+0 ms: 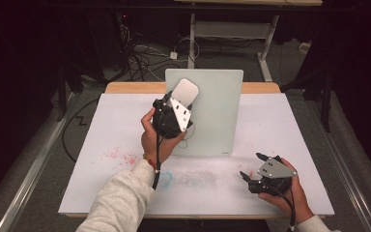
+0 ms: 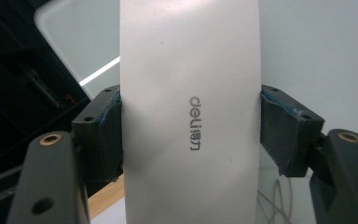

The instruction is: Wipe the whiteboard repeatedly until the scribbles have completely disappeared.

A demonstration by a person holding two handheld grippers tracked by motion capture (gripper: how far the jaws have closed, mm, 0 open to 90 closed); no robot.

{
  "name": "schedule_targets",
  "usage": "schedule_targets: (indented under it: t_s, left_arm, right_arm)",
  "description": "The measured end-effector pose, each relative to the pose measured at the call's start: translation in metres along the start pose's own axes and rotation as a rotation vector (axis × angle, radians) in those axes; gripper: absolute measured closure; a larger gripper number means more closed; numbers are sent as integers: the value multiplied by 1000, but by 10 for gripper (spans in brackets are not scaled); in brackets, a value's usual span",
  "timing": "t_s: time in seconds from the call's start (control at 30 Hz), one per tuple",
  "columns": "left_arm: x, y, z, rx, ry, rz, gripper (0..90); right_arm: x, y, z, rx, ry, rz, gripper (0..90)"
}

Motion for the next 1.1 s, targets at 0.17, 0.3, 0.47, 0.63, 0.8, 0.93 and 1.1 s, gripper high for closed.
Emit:
schedule_targets:
  t_s: [0.17, 0.3, 0.47, 0.63, 0.8, 0.93, 1.1]
  left_arm:
    - [-21, 12, -3, -24, -6, 79, 290]
    - [-40, 21, -7, -40, -28, 132, 290]
    - [-68, 35, -12, -65, -67, 236, 290]
    - [-84, 39, -16, -81, -85, 262, 290]
    - [-80, 39, -14, -86, -94, 263, 289]
    - [-72, 36, -10, -115, -97, 253, 280]
    - [-58, 32, -7, -128, -92, 251, 272]
  right_arm:
    - [1, 0, -1, -3, -1, -5, 211]
    - [1, 2, -2, -10, 0, 4, 211]
    - [1, 1, -1, -9, -1, 1, 211]
    - [1, -1, 0, -6, -7, -10, 211]
    - [1, -1, 1, -7, -10, -5, 211]
    - [1, -1, 1, -6, -10, -13, 211]
    - [1, 0, 1, -9, -8, -3, 211]
Point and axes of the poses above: each handheld gripper's, and its own axes: z roughly forward along the jaws, x roughly out of its top, y roughly to its right, the point moved 3 cm from there along z, roughly forward along the jaws, and after that the axes turned 2 degrees about -z, right-handed, at the moved point
